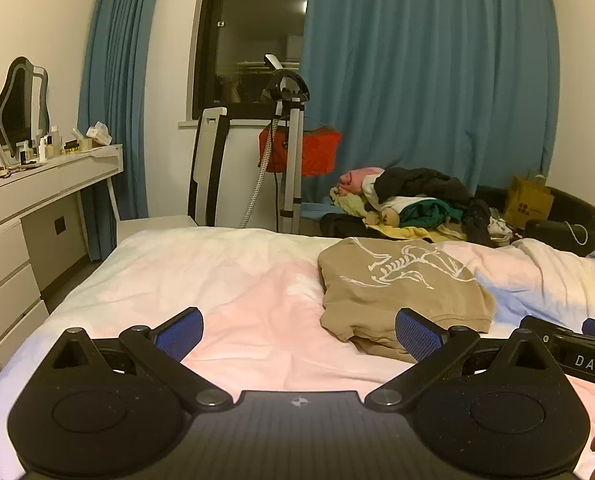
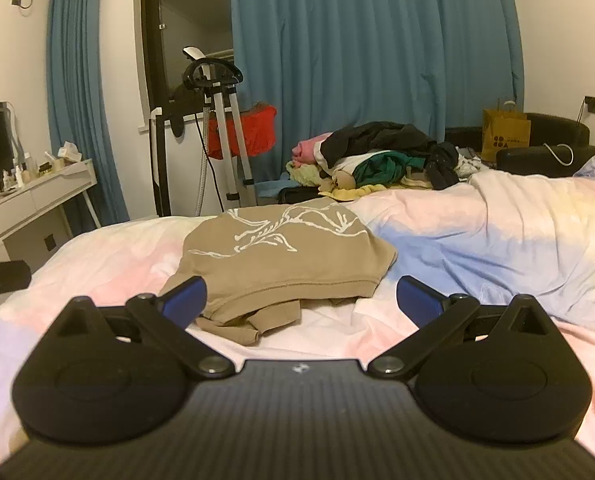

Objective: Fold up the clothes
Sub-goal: 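Move both tools toward the folded khaki T-shirt on the bed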

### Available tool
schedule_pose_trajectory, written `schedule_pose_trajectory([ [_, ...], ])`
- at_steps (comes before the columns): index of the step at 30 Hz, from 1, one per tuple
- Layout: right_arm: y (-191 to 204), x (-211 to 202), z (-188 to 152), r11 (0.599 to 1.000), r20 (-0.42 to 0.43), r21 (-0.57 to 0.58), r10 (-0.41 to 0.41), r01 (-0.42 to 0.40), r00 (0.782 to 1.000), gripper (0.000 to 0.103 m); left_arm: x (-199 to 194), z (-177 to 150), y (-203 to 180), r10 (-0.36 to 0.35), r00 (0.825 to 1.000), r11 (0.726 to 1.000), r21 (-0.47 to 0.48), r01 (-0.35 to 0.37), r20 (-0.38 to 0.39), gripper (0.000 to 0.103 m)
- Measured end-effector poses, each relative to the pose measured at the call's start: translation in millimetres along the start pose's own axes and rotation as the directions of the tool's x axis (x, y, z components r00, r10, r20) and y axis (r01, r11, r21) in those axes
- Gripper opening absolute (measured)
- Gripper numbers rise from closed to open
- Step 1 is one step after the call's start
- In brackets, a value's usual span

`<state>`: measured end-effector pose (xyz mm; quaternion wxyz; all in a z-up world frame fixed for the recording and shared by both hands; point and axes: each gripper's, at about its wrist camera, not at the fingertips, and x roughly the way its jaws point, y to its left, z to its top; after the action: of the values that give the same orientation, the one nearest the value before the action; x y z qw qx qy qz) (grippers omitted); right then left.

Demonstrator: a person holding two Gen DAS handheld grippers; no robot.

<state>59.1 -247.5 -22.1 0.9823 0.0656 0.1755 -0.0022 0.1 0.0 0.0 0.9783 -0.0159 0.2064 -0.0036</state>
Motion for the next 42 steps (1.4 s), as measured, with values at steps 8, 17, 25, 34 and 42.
schedule_pose_trajectory([
  [8, 2.9, -5.3, 3.3, 1.000, 0.017, 0.011, 0.008, -0.008, 1.000, 0.103, -1.8, -1.4, -1.3, 0.034, 0.999, 0.999, 0.036, -0.034, 0.009, 0.103],
  [17, -0.9, -18.5, 9.8, 1.000, 0.021, 0.015, 0.013, -0.014, 1.000, 0.103, -5.5, -0.4, 1.9, 0.029, 1.000, 0.999, 0.028, -0.030, 0.009, 0.103],
  [25, -0.9, -23.4, 13.9, 1.000, 0.039, 0.013, 0.005, -0.005, 0.999, 0.103, -5.1, -4.1, 2.2, 0.011, 1.000, 1.000, 0.013, -0.011, 0.017, 0.103],
  [34, -4.8, -23.2, 14.8, 0.999, 0.099, -0.002, -0.051, 0.051, 0.994, 0.103, -1.4, -5.9, -4.6, -0.007, 1.000, 1.000, 0.015, 0.007, 0.030, 0.103],
  [42, 7.8, -52.5, 36.1, 0.997, 0.171, -0.017, -0.074, 0.078, 0.983, 0.103, 14.0, -12.9, -13.2, -0.030, 0.999, 0.998, 0.052, 0.032, -0.031, 0.103],
])
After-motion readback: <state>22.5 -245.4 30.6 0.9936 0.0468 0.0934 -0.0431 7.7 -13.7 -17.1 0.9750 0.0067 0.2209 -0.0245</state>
